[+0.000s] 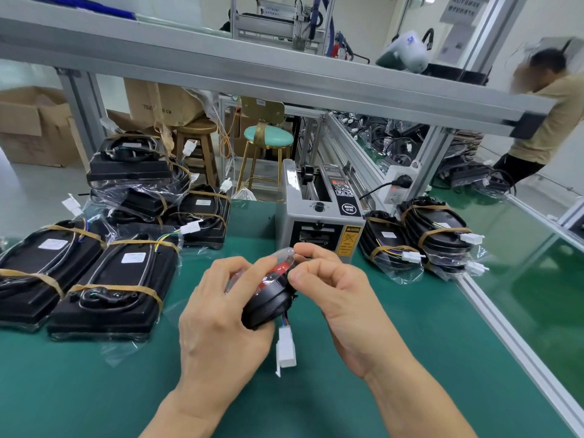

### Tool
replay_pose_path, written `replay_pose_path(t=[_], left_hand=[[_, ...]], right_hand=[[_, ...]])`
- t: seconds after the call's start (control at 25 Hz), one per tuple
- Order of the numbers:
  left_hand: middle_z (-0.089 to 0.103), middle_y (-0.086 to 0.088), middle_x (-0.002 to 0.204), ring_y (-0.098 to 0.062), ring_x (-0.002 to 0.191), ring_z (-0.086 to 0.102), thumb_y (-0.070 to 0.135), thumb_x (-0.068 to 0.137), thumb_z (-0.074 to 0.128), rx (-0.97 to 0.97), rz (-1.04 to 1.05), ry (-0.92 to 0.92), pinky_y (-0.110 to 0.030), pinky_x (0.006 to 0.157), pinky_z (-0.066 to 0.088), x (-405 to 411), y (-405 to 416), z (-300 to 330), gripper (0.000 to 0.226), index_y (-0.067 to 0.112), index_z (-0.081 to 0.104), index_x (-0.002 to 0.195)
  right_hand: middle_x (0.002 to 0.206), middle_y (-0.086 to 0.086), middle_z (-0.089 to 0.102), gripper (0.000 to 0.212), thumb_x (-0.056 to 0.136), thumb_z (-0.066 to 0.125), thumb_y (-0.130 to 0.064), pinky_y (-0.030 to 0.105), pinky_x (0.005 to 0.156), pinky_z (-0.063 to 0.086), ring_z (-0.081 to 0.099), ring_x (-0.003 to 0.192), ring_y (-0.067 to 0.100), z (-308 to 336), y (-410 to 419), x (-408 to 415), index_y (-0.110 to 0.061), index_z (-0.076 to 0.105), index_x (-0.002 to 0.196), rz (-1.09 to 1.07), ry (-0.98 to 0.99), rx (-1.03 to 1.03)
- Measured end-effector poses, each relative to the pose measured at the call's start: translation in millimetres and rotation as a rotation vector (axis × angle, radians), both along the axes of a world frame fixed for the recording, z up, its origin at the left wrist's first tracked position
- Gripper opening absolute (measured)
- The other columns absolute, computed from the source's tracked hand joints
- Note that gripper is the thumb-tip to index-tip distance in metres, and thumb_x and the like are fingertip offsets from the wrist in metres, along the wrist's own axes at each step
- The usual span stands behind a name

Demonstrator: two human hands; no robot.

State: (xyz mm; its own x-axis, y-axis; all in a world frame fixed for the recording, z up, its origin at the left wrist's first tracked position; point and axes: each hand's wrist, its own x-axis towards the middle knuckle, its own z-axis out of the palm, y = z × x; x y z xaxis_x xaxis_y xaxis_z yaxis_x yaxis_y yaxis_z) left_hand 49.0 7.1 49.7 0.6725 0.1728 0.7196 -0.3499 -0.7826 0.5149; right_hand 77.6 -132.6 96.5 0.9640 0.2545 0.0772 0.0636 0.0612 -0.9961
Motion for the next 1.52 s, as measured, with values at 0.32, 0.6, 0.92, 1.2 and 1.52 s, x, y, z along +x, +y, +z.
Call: replay_pose_path(t=[0.32, 0.6, 0.92, 1.2, 1.52], left_hand=[[0.052, 0.006, 0.096, -0.021, 0.080, 0.059, 0.010, 0.058, 0.066, 0.000, 0.005, -0.004, -0.040, 0.066, 0.053, 0.1, -1.7, 0.7, 0.076, 0.045, 0.051, 0.123], [0.053, 0.007, 0.096, -0.021, 0.079, 0.059, 0.008, 0.057, 0.065, -0.009, 0.005, -0.005, -0.041, 0.066, 0.052, -0.8, -3.7, 0.8, 0.077, 0.046, 0.051, 0.123], [0.052, 0.004, 0.097, -0.022, 0.082, 0.058, 0.007, 0.058, 0.065, -0.065, -0.017, -0.014, -0.041, 0.070, 0.052, -1.0, -3.9, 0.4, 0.071, 0.039, 0.056, 0.120], [0.052, 0.006, 0.101, -0.016, 0.090, 0.059, 0.002, 0.055, 0.070, -0.192, -0.163, -0.038, -0.026, 0.081, 0.050, 2.0, 5.1, -4.2, 0.070, 0.037, 0.062, 0.116], [0.069, 0.000, 0.114, -0.014, 0.101, 0.067, -0.014, 0.042, 0.071, -1.007, -0.780, 0.192, -0.029, 0.085, 0.055, 6.6, 54.9, -11.9, 0.080, 0.026, 0.070, 0.111]], right_hand=[[0.115, -0.007, 0.060, 0.031, 0.084, 0.066, -0.004, 0.017, 0.084, 0.046, 0.062, 0.092, 0.001, -8.5, 4.7, -1.6, -0.019, 0.068, 0.058, -0.097, -0.086, -0.067], [0.101, -0.010, 0.065, 0.017, 0.080, 0.068, -0.005, 0.029, 0.074, 0.048, 0.056, 0.076, 0.025, -12.0, 4.4, -3.5, -0.008, 0.066, 0.064, -0.199, -0.170, -0.165], [0.097, -0.006, 0.069, 0.024, 0.083, 0.069, -0.004, 0.014, 0.076, 0.048, 0.064, 0.093, 0.002, -18.1, 9.9, -3.1, -0.017, 0.060, 0.101, -0.161, -0.001, 0.101], [0.105, -0.013, 0.065, 0.047, 0.063, 0.082, -0.033, 0.021, 0.093, 0.049, 0.060, 0.103, 0.004, -25.2, 5.7, 4.7, -0.031, 0.061, 0.105, -0.124, -0.086, -0.088], [0.118, -0.011, 0.062, 0.070, 0.062, 0.086, -0.012, 0.033, 0.102, 0.044, 0.058, 0.113, 0.009, -23.9, -19.6, 27.3, -0.027, 0.054, 0.122, 0.181, -0.302, -0.459]])
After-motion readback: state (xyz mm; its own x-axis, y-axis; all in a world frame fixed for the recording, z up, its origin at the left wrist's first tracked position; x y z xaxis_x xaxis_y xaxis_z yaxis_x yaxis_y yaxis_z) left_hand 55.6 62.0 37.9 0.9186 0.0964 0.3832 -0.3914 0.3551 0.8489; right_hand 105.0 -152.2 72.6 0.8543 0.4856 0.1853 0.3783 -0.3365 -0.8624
